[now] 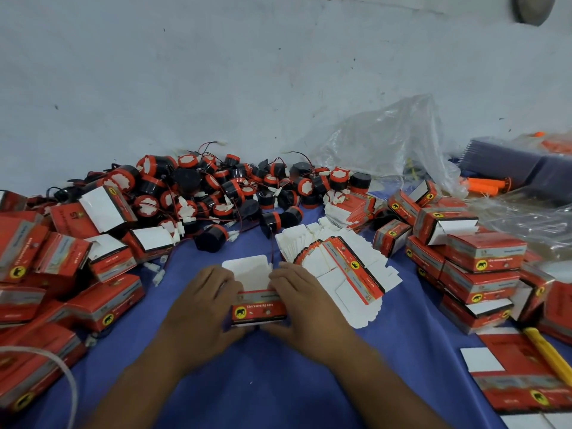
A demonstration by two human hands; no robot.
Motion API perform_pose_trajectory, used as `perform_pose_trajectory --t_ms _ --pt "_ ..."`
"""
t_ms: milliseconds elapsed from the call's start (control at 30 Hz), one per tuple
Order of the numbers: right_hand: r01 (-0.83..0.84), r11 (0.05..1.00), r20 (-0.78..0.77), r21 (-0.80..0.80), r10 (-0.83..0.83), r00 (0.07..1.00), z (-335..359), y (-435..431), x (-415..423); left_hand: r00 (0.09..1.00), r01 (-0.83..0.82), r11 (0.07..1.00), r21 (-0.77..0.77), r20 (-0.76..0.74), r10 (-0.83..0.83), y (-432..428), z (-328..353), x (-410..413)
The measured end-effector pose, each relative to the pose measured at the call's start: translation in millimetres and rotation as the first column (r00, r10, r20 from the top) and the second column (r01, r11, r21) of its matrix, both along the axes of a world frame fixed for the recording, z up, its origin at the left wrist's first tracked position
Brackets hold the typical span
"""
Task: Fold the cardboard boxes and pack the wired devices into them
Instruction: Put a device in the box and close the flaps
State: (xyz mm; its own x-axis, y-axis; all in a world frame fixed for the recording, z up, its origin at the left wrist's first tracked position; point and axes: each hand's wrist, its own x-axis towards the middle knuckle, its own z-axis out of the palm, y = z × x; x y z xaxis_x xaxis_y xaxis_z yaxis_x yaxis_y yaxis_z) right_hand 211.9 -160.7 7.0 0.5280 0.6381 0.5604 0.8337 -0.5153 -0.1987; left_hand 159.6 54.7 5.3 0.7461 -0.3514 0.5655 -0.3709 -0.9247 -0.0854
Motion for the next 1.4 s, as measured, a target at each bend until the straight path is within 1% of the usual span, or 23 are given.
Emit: perform_pose_trajectory --t_ms 67,167,267,300,333,367,400,433,500,567,600,667,733,833,933,1000,1033,1067,1133,1167,1267,1333,1400 --pt "0.098 0.992 0.016 -0.076 -0.097 0.995 -1 4 -1 0.996 -0.085 0.996 -0.034 -0.018 0.084 0 -7 0" --pt "0.216 0.957 -0.108 -0.193 -0.239 0.965 0 13 -4 0.985 -0.138 0.957 -0.254 -0.134 0.106 -7 -13 -1" --pt "0.259 0.930 -0.193 -0.262 -0.314 0.930 -1 14 -6 0.980 -0.115 0.921 -0.373 -0.196 0.042 -6 -16 -4" --pt "0.253 0.934 -0.209 -0.253 -0.308 0.928 -2 12 -8 0.973 -0.082 0.875 -0.477 -0.229 -0.034 -4 -16 -7" --pt "0.242 0.942 -0.236 -0.233 -0.296 0.925 -2 10 -10 0.958 -0.067 0.760 -0.647 -0.255 -0.132 -2 -15 -9" --pt "0.229 0.949 -0.263 -0.217 -0.283 0.923 -2 7 -11 0.950 -0.083 0.577 -0.812 -0.240 -0.200 -1 -14 -10" --pt "0.218 0.953 -0.276 -0.211 -0.272 0.922 -3 5 -12 0.954 -0.139 0.402 -0.905 -0.231 -0.190 0 -13 -8" --pt "0.207 0.956 -0.278 -0.209 -0.261 0.924 -5 4 -13 0.969 -0.184 0.311 -0.932 -0.226 -0.104 3 -12 -4" --pt "0.146 0.971 -0.286 -0.191 -0.198 0.938 -9 5 -12 0.970 -0.225 0.320 -0.920 -0.180 0.164 15 -11 13" --pt "0.047 0.988 -0.347 -0.148 -0.097 0.933 -9 8 -13 0.945 -0.206 0.296 -0.933 -0.111 0.308 28 -3 34" --pt "0.013 0.992 -0.381 -0.122 -0.059 0.923 -8 9 -13 0.936 -0.193 0.319 -0.928 -0.076 0.344 36 0 45" --pt "0.001 0.997 -0.447 -0.082 -0.037 0.894 -5 10 -14 0.912 -0.298 0.462 -0.835 -0.106 0.396 50 4 71" --pt "-0.011 0.998 -0.462 -0.062 -0.019 0.887 -6 9 -13 0.894 -0.441 0.664 -0.603 -0.227 0.387 65 1 97" --pt "-0.055 0.995 -0.506 -0.087 0.003 0.862 -1 7 -8 0.840 -0.478 0.801 -0.360 -0.454 0.297 79 1 122" --pt "-0.127 0.991 -0.559 -0.035 0.086 0.824 -2 7 -4 0.859 -0.389 0.829 -0.402 -0.484 0.167 84 2 130" --pt "-0.157 0.987 -0.619 -0.035 0.101 0.779 -3 11 -1 0.880 -0.354 0.848 -0.394 -0.448 0.159 80 7 129" --pt "-0.121 0.992 -0.649 0.045 0.121 0.751 -11 11 3 0.882 -0.353 0.857 -0.375 -0.440 0.171 78 8 127" --pt "-0.127 0.991 -0.630 0.036 0.121 0.768 -5 19 1 0.885 -0.366 0.852 -0.373 -0.423 0.195 75 10 124" --pt "-0.110 0.991 -0.517 -0.078 0.054 0.854 0 21 4 0.900 -0.403 0.779 -0.481 -0.362 0.243 68 18 114" --pt "-0.049 0.998 -0.543 -0.048 0.015 0.840 2 23 5 0.910 -0.408 0.701 -0.585 -0.323 0.260 66 25 107" --pt "0.080 0.996 -0.226 0.029 -0.072 0.971 14 23 -8 0.964 -0.186 0.465 -0.865 -0.068 0.258 51 49 65" --pt "0.096 0.989 -0.152 0.116 -0.078 0.985 11 15 -19 0.958 -0.023 0.542 -0.840 0.136 0.251 31 55 25" --pt "-0.001 0.960 -0.297 0.280 0.087 0.951 19 11 -26 0.947 0.134 0.716 -0.685 0.302 0.111 2 54 -6"
